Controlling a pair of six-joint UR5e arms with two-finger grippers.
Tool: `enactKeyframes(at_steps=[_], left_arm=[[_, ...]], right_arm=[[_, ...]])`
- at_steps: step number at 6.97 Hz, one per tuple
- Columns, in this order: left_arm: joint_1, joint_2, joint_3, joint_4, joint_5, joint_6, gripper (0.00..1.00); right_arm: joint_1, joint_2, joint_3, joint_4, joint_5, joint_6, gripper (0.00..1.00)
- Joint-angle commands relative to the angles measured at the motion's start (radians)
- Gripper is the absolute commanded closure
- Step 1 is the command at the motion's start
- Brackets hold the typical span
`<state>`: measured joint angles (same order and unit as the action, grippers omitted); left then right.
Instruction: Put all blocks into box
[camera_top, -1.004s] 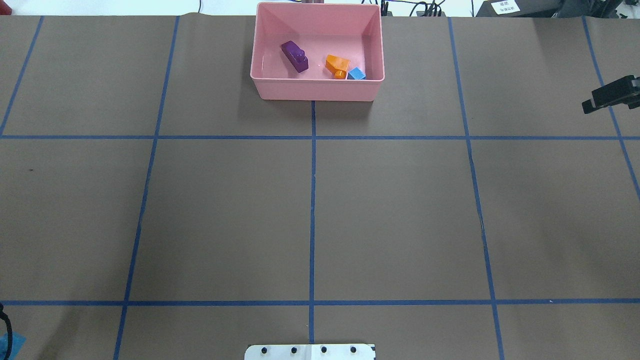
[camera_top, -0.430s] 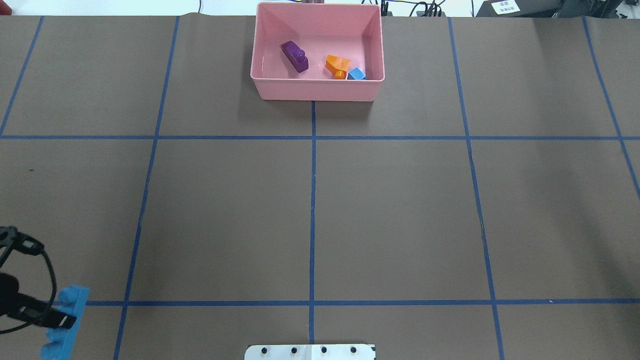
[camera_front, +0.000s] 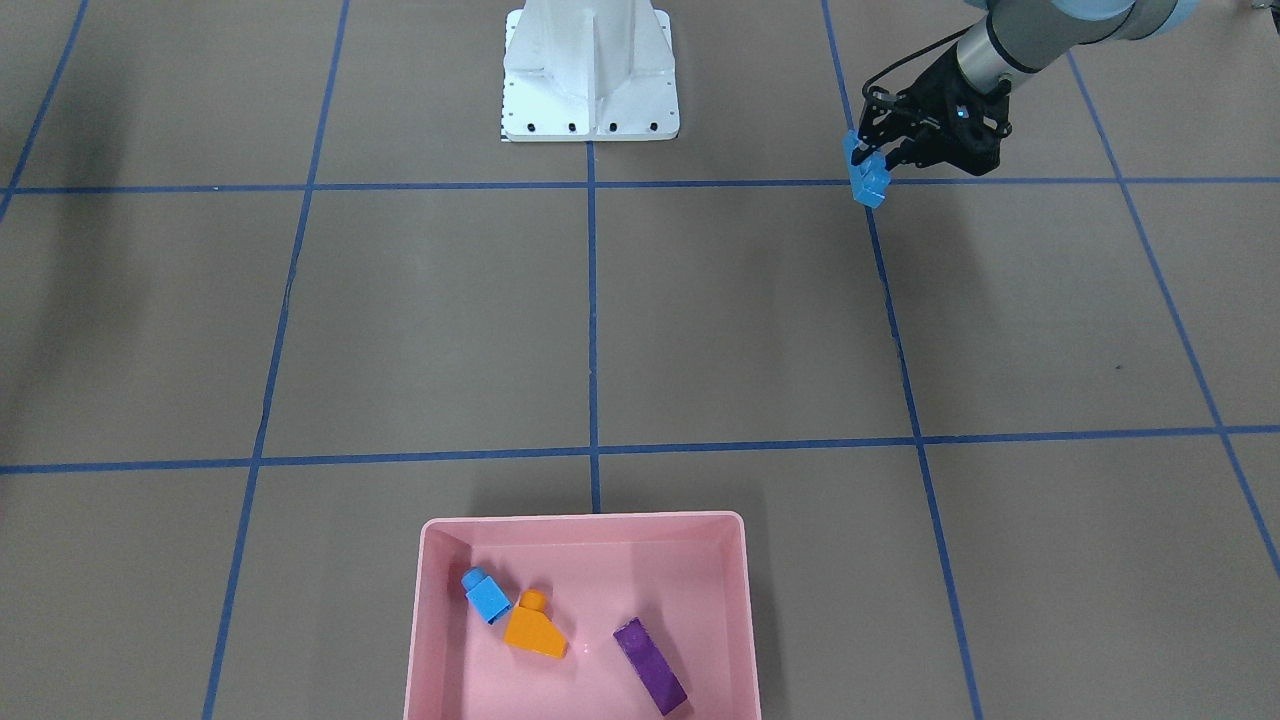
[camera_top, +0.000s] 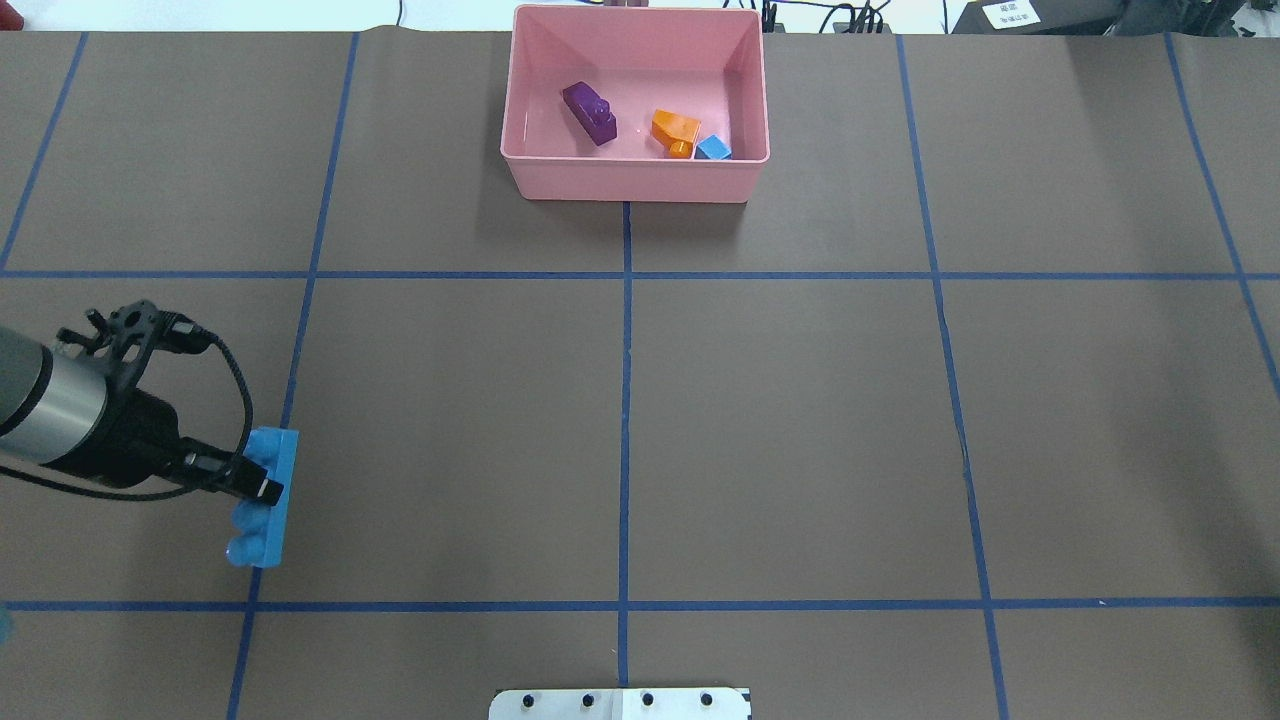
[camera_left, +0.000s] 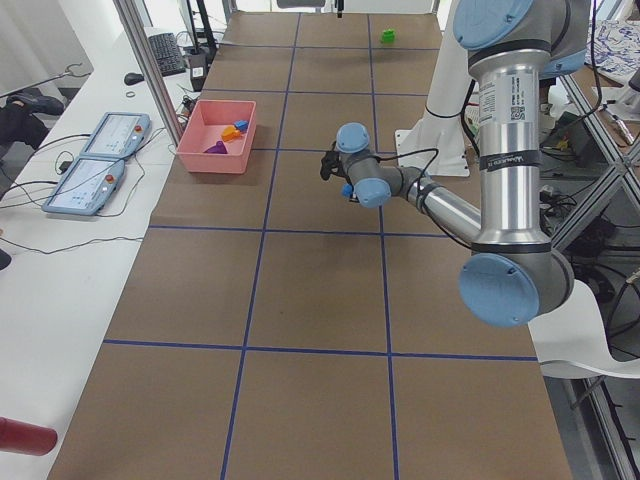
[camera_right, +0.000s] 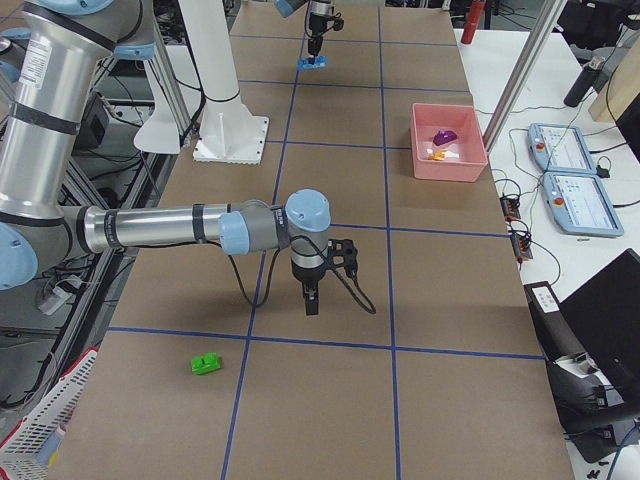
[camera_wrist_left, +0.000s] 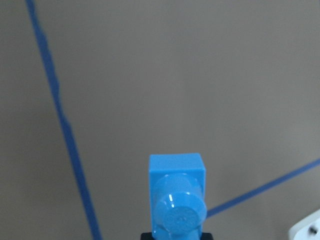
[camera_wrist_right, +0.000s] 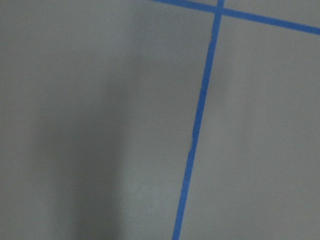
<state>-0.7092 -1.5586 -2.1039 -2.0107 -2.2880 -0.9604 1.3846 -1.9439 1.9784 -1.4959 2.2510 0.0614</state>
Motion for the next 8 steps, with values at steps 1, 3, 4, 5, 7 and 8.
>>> enactKeyframes(at_steps=[1, 3, 4, 5, 7, 8], left_arm=[[-0.059, -0.147, 0.031, 0.090, -0.031, 0.000, 1.00], [-0.059, -0.193, 0.067, 0.089, -0.030, -0.001, 1.00], [-0.059, -0.207, 0.068, 0.090, -0.030, -0.011, 1.00], [-0.058, -0.237, 0.079, 0.089, -0.030, -0.046, 1.00], [-0.058, -0.258, 0.107, 0.090, -0.025, -0.050, 1.00], [-0.058, -0.261, 0.107, 0.090, -0.025, -0.050, 1.00]], right_arm=[[-0.034, -0.088, -0.019, 0.006, -0.013, -0.093, 0.00], [-0.117, -0.130, -0.038, 0.022, -0.036, -0.086, 0.00], [-0.152, -0.153, -0.105, 0.107, -0.037, -0.089, 0.00], [-0.195, -0.180, -0.168, 0.232, -0.036, -0.083, 0.00], [-0.236, -0.217, -0.184, 0.278, -0.018, -0.074, 0.00], [-0.251, -0.234, -0.185, 0.284, -0.001, -0.074, 0.00]])
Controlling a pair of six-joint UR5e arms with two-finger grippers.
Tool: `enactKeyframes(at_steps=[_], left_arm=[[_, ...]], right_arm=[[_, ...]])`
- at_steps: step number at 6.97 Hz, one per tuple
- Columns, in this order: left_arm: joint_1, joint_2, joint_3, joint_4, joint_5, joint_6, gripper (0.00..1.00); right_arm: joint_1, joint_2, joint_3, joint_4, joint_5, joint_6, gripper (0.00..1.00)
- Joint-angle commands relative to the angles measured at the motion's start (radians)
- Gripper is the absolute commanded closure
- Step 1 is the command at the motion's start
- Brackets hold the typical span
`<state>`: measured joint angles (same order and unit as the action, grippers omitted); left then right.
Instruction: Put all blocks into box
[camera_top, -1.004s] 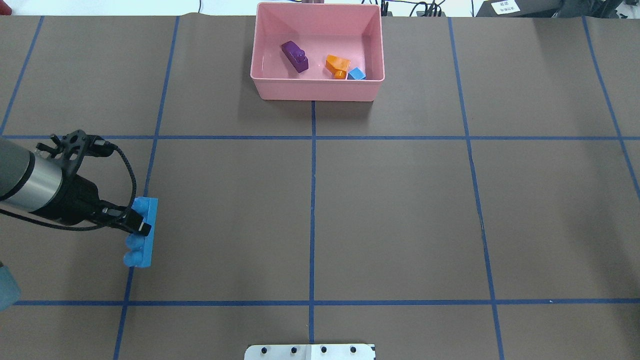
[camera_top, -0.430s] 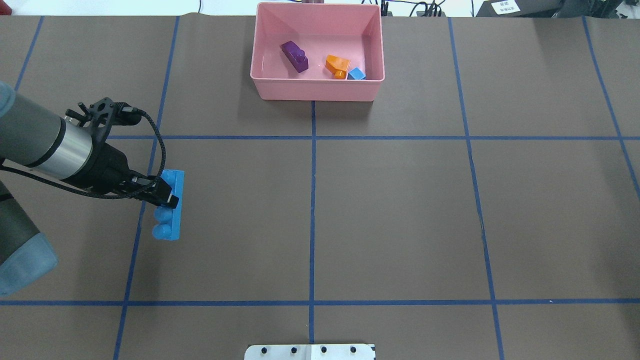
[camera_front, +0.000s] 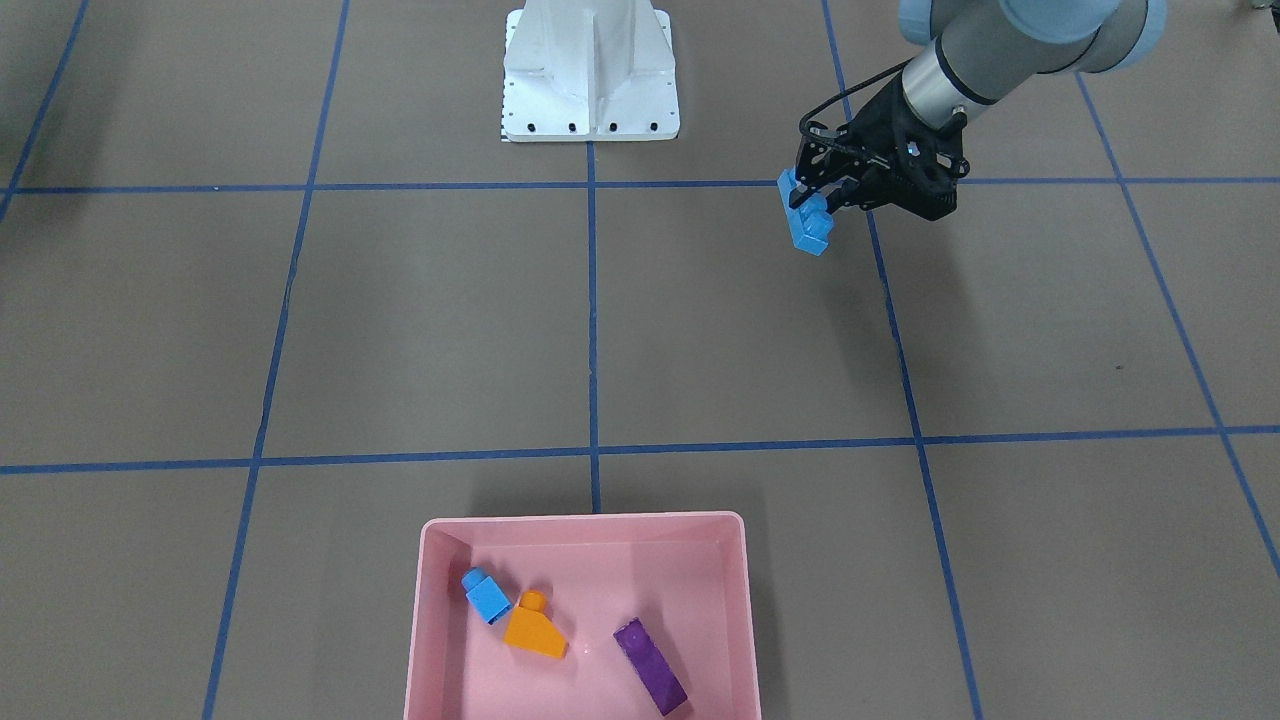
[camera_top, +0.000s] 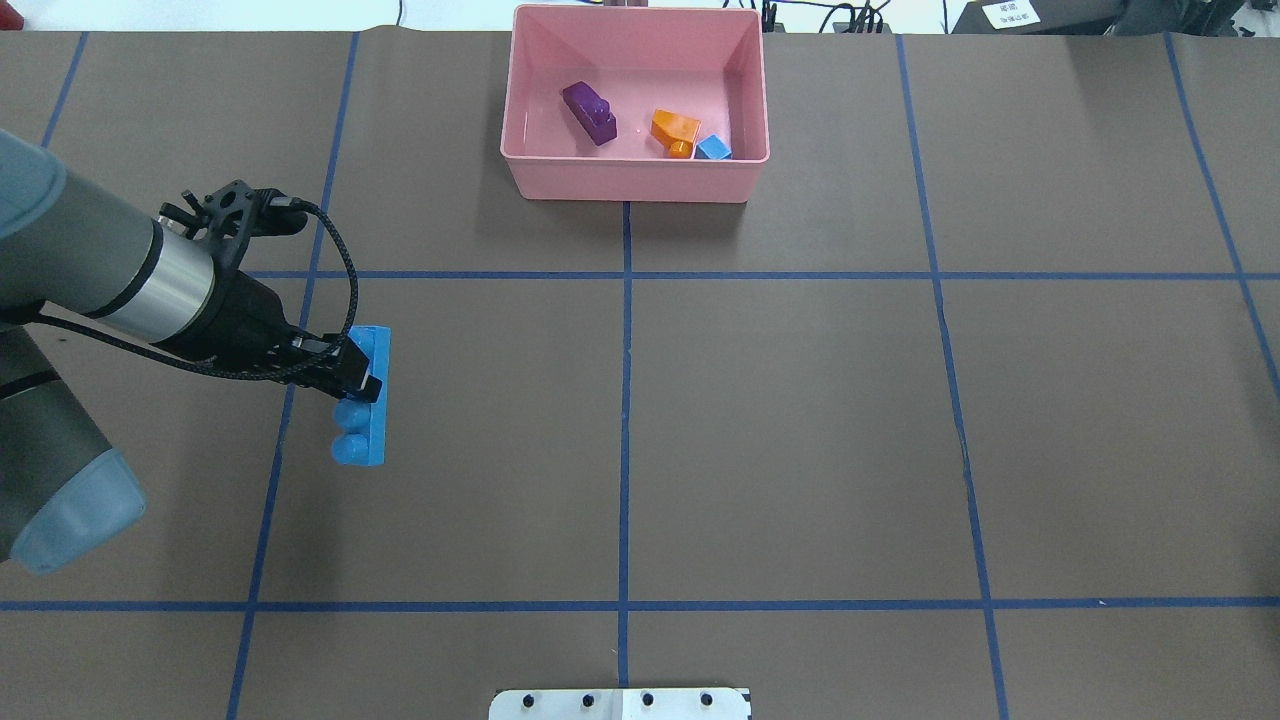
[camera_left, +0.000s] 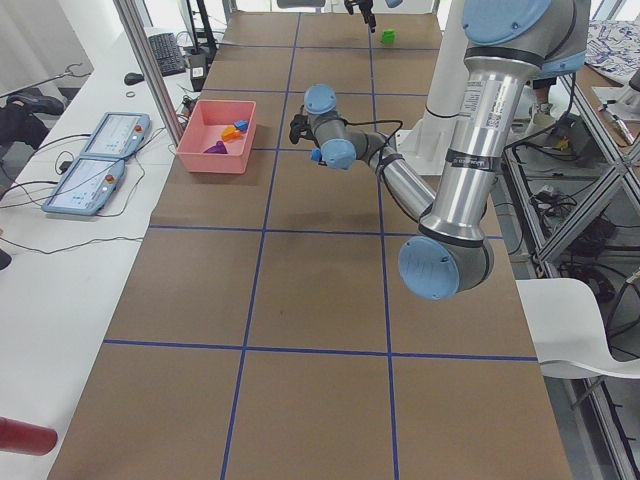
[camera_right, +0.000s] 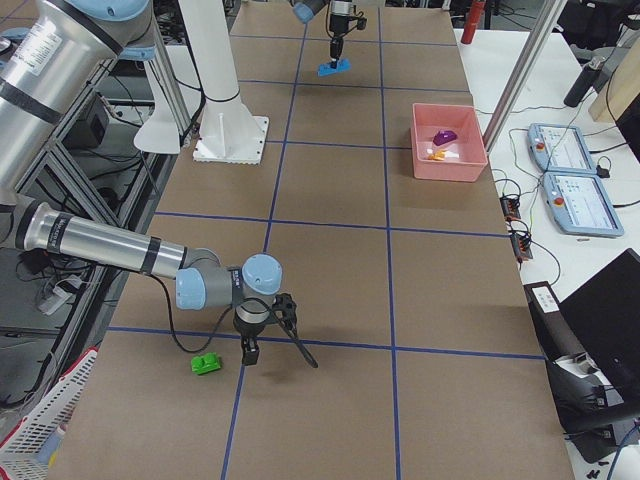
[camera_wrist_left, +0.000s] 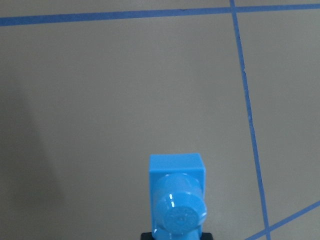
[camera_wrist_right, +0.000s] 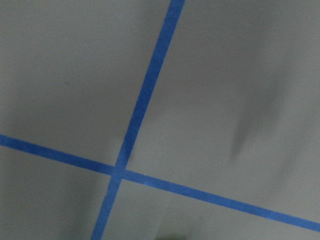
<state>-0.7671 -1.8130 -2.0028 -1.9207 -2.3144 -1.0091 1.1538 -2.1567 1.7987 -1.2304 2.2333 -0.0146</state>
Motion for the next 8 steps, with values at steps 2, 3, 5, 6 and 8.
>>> enactKeyframes(at_steps=[2, 3, 5, 6, 8], left_arm=[[-0.001, -0.014, 0.004, 0.000, 0.003, -0.002, 1.00], [0.000, -0.014, 0.002, 0.000, 0.004, -0.002, 1.00], [0.000, -0.015, 0.004, -0.001, 0.004, -0.002, 1.00], [0.000, -0.019, 0.006, -0.001, 0.006, 0.000, 1.00], [0.000, -0.019, 0.003, -0.001, 0.004, -0.002, 1.00]], right_arm=[[-0.075, -0.032, -0.036, 0.019, 0.054, 0.004, 0.02], [-0.109, -0.032, -0.062, 0.017, 0.087, 0.005, 0.01], [-0.196, -0.031, -0.064, 0.017, 0.091, 0.103, 0.01], [-0.201, -0.029, -0.071, 0.017, 0.086, 0.093, 0.01], [-0.203, -0.017, -0.126, 0.028, 0.072, 0.090, 0.01]])
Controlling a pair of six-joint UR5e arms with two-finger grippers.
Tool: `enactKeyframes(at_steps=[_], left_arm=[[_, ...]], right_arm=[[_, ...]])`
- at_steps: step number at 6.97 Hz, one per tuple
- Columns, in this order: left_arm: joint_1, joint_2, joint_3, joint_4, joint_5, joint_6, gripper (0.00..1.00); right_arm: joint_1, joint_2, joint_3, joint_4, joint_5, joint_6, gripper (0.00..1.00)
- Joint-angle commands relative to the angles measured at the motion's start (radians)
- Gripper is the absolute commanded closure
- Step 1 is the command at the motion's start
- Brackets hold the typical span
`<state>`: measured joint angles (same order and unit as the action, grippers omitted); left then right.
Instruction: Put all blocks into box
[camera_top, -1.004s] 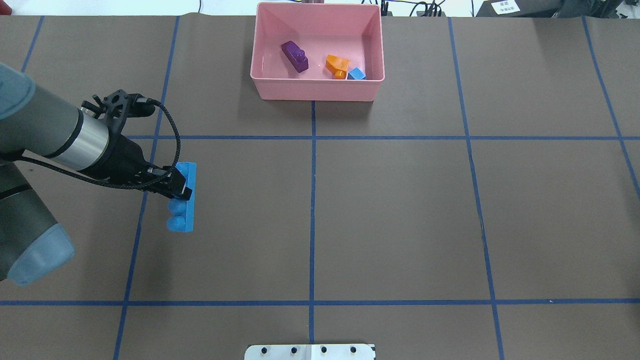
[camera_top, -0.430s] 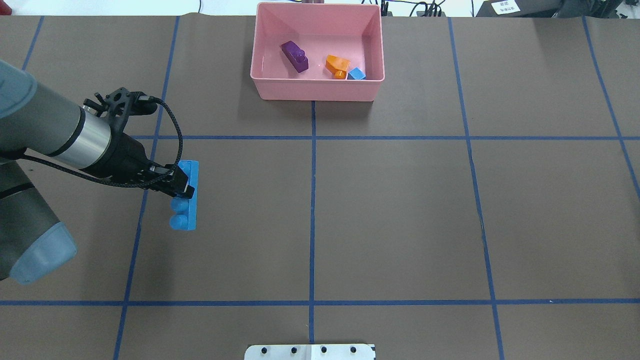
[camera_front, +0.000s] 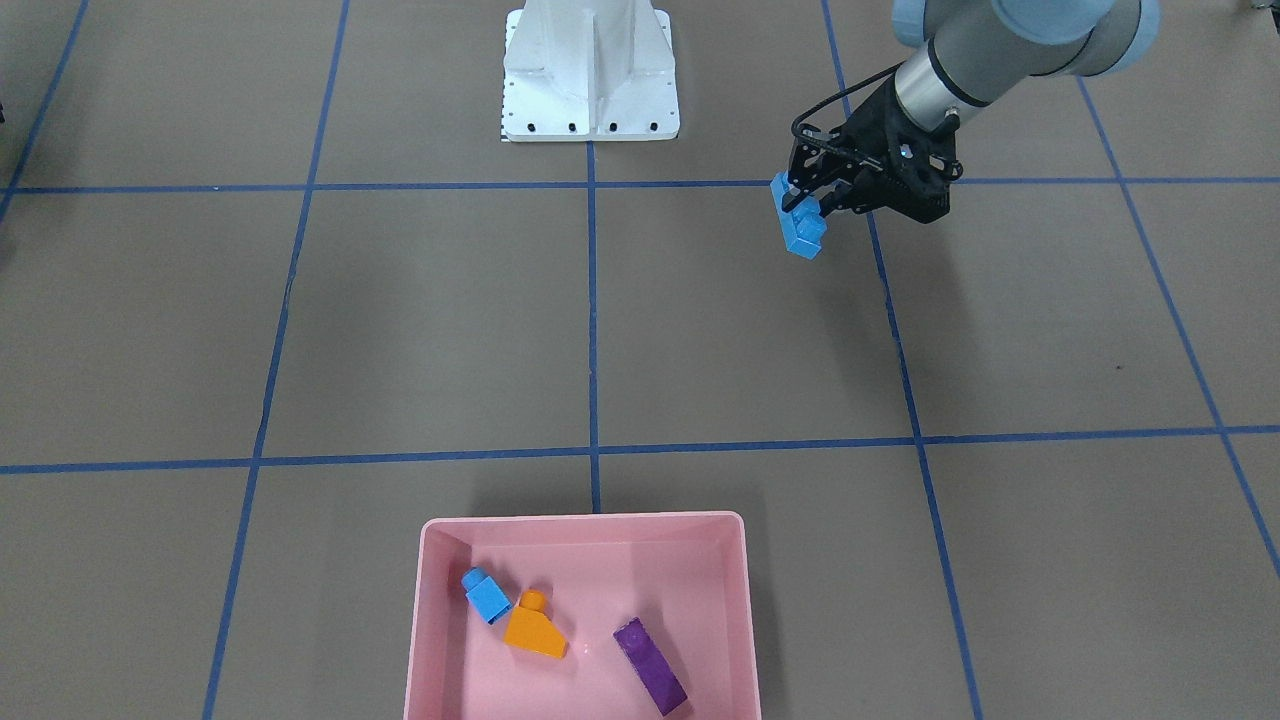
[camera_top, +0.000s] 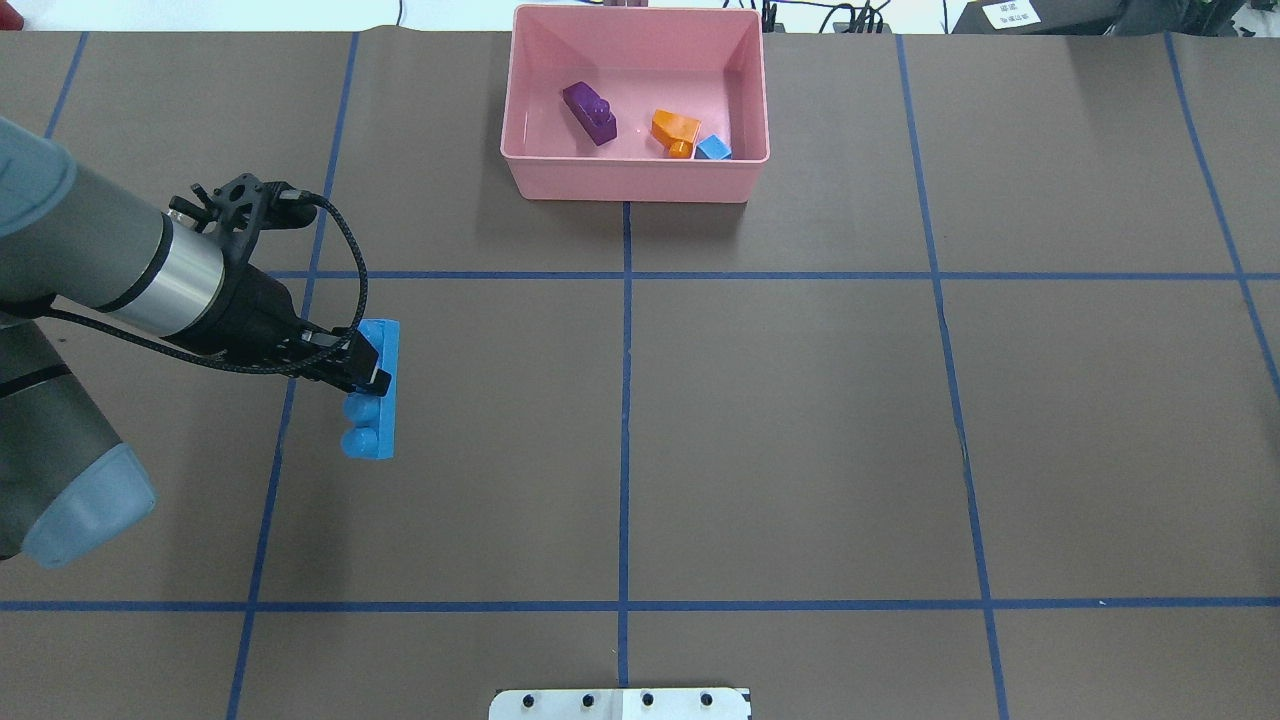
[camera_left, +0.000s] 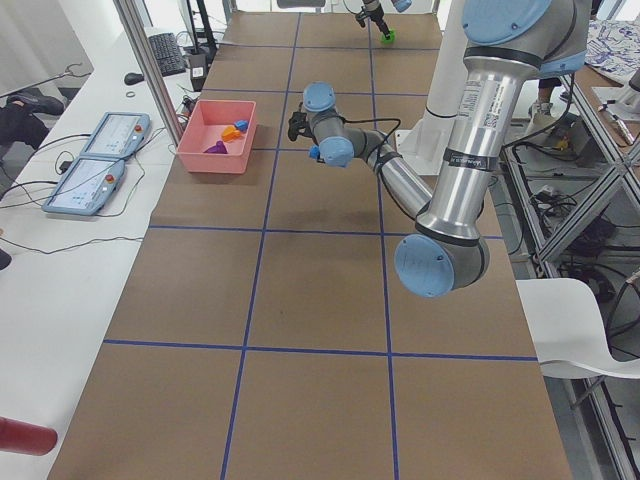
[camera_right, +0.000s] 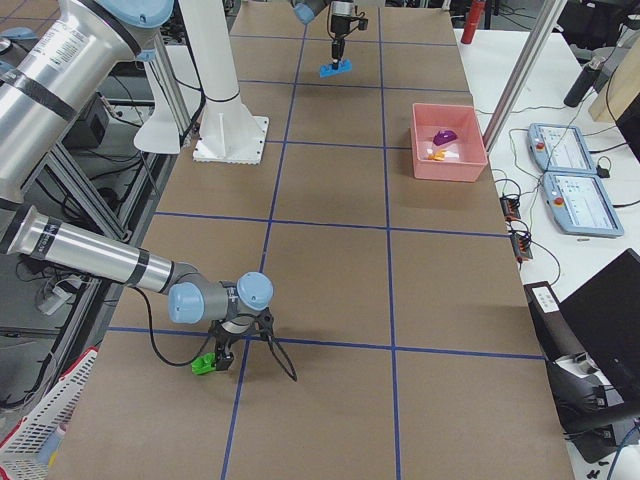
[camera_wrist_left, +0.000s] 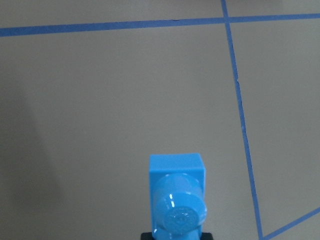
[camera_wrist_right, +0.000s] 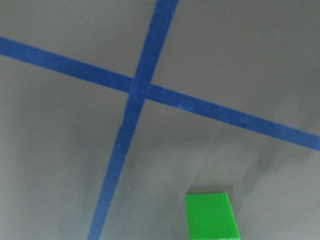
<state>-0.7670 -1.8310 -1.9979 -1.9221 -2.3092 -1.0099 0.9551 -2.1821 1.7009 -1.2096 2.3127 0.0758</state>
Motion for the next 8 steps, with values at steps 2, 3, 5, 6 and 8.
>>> enactKeyframes(at_steps=[2, 3, 5, 6, 8], left_arm=[[0.000, 0.001, -0.001, 0.000, 0.001, -0.001, 1.00], [0.002, 0.001, -0.002, 0.000, 0.001, -0.001, 1.00], [0.002, -0.058, 0.030, 0.002, 0.013, -0.004, 1.00], [0.003, -0.121, 0.074, 0.002, 0.036, -0.044, 1.00], [0.006, -0.313, 0.193, 0.002, 0.039, -0.165, 1.00]], right_arm=[[-0.004, 0.012, -0.041, 0.021, -0.009, 0.002, 0.08], [-0.006, 0.012, -0.043, 0.021, -0.009, -0.002, 0.99], [-0.006, 0.012, -0.043, 0.022, -0.010, -0.019, 1.00], [-0.004, 0.008, -0.041, 0.022, -0.010, -0.021, 1.00], [0.004, -0.008, -0.027, 0.025, -0.028, -0.027, 1.00]])
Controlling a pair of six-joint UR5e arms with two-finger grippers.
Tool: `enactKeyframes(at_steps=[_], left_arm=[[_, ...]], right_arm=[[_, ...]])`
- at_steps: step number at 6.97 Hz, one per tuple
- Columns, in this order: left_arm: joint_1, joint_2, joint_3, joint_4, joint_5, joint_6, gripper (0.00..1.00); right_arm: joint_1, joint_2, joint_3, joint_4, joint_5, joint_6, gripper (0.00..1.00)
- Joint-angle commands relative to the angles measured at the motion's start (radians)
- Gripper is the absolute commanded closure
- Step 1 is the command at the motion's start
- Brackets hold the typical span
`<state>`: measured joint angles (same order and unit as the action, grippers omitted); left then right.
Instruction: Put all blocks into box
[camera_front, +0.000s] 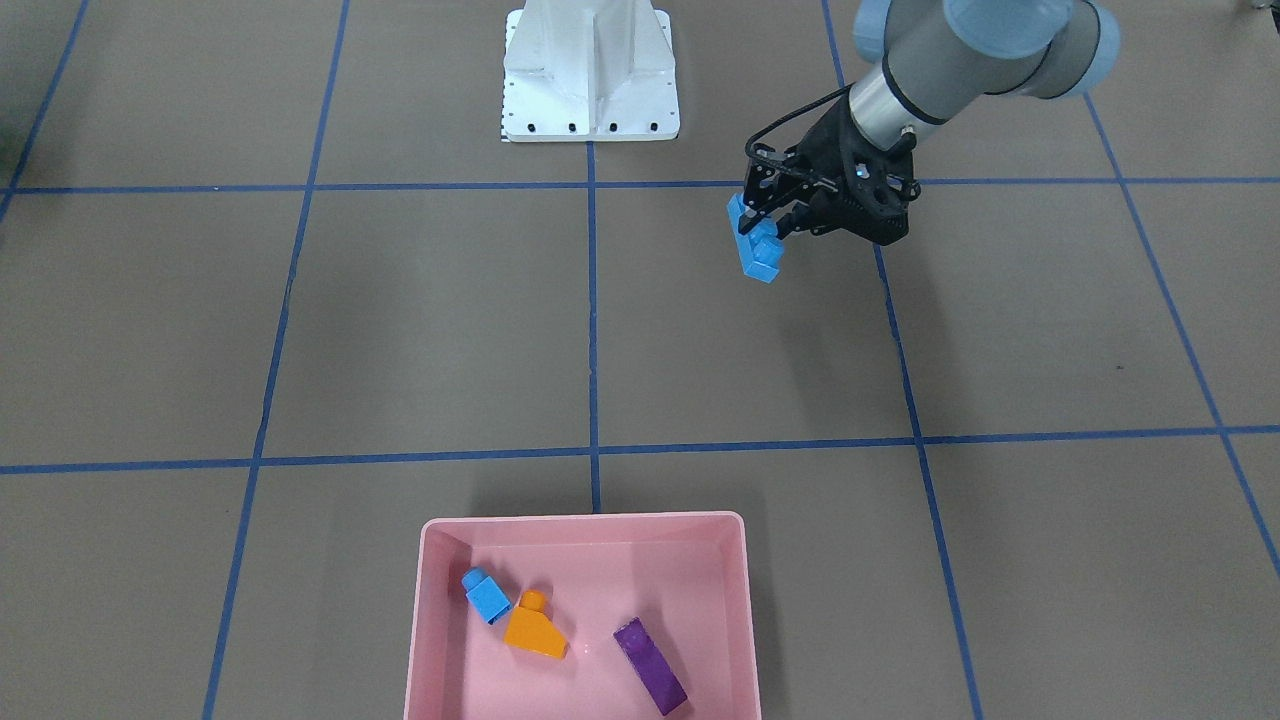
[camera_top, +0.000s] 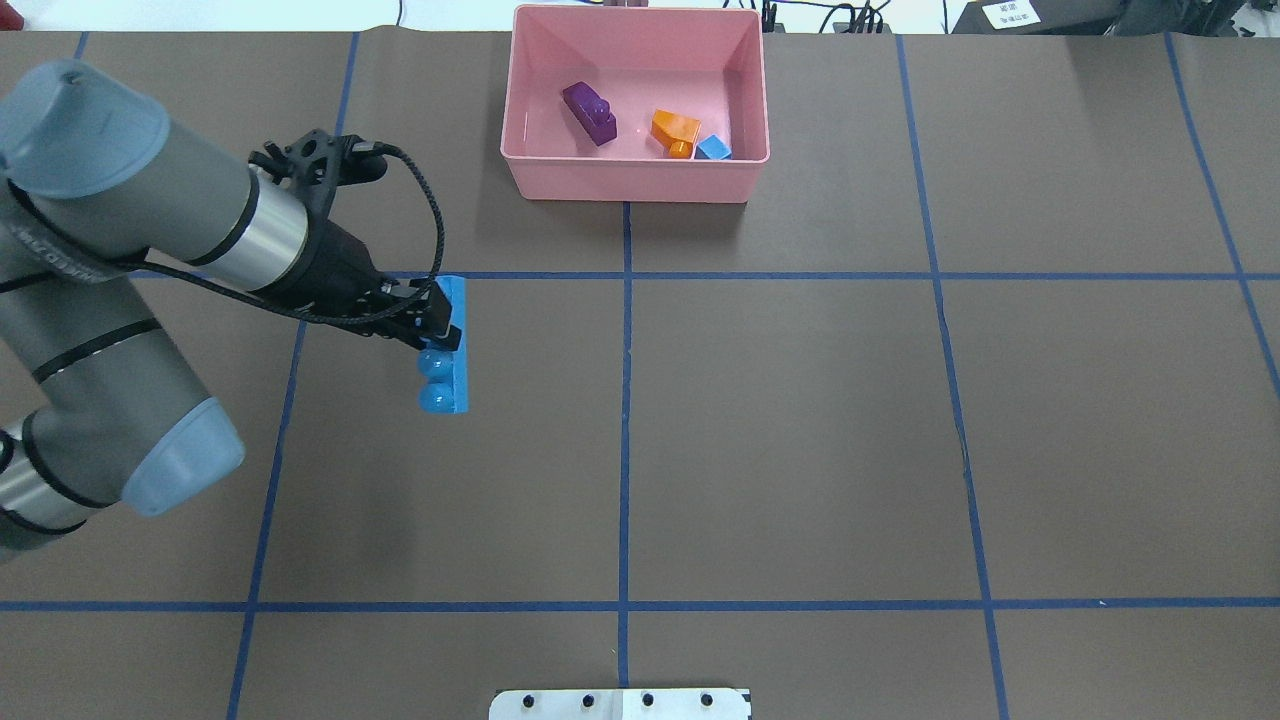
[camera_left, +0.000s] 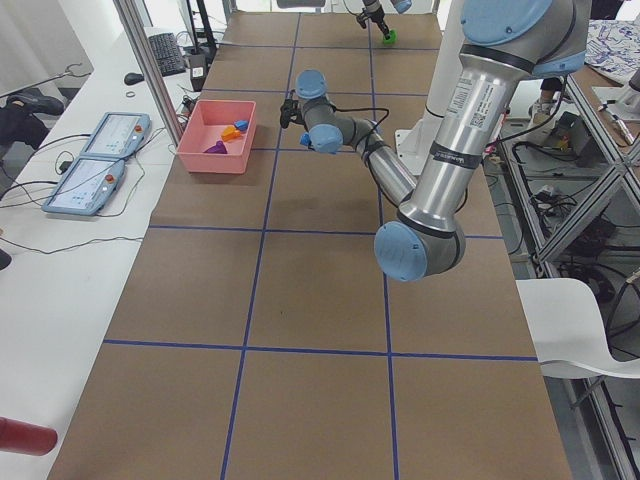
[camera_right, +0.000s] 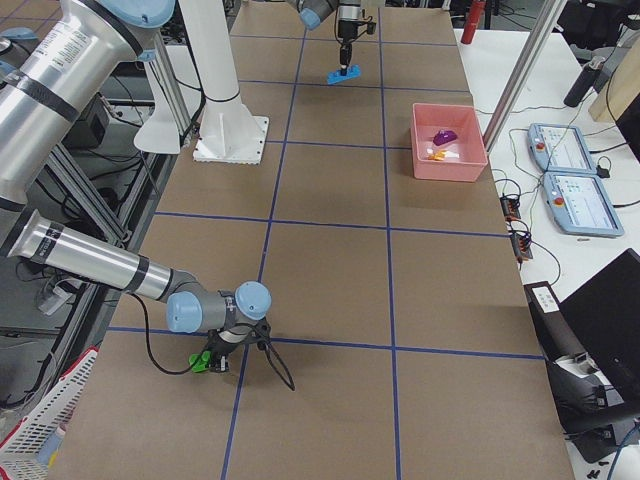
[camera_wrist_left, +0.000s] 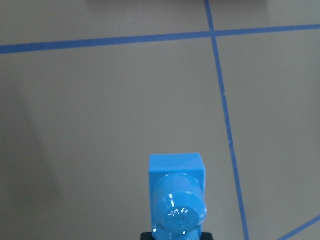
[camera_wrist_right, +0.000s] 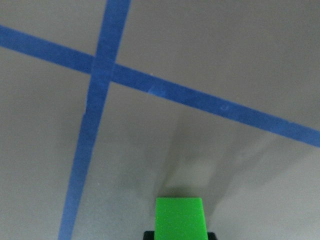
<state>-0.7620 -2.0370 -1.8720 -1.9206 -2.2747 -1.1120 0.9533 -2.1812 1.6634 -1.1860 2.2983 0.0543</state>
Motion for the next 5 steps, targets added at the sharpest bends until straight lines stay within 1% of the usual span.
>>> enactKeyframes(at_steps=[1, 3, 4, 5], left_arm=[[0.001, -0.171, 0.120, -0.001, 0.003, -0.084, 1.00], [0.001, -0.259, 0.223, -0.012, 0.012, -0.101, 1.00], [0.003, -0.314, 0.275, -0.015, 0.059, -0.106, 1.00], [0.003, -0.392, 0.372, -0.018, 0.070, -0.159, 1.00]], right_arm=[[0.019, -0.035, 0.044, 0.002, -0.016, -0.013, 1.00], [0.085, -0.129, 0.136, 0.002, -0.019, -0.028, 1.00], [0.135, -0.152, 0.166, 0.002, -0.032, -0.069, 1.00], [0.244, -0.152, 0.189, 0.002, -0.034, -0.129, 1.00]])
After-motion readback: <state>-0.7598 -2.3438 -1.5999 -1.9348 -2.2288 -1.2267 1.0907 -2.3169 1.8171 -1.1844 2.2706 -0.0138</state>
